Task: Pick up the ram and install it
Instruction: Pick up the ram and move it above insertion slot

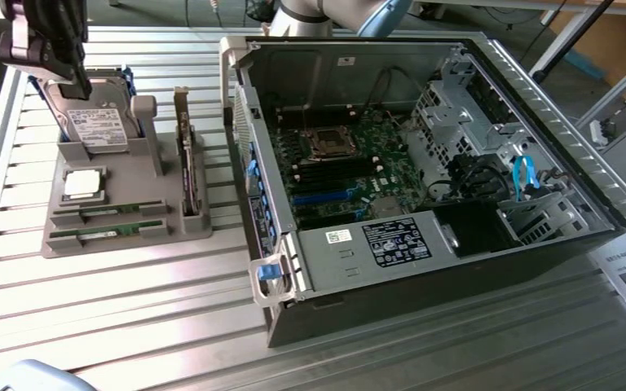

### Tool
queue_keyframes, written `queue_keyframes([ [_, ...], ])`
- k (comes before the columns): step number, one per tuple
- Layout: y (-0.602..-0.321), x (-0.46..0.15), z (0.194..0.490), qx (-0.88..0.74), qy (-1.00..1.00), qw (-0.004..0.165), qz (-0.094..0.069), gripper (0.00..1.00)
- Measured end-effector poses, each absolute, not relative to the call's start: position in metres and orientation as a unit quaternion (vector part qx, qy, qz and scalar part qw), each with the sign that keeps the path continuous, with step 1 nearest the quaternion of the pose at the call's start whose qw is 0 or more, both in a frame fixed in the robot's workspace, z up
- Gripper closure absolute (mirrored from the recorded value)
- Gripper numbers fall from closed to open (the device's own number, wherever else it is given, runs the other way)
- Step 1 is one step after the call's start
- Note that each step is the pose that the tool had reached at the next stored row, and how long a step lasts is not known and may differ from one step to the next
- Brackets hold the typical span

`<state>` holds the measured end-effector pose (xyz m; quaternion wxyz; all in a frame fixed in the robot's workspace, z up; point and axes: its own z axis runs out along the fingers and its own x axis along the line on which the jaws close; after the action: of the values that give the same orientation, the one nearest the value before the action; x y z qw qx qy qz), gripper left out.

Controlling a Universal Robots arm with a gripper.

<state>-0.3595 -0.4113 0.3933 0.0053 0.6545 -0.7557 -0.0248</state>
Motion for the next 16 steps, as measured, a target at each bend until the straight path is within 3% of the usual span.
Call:
queue_keyframes([
  [16,-0.4113,-0.3595,0.3933,0.696,-0.717,0.007,-0.024,0.90],
])
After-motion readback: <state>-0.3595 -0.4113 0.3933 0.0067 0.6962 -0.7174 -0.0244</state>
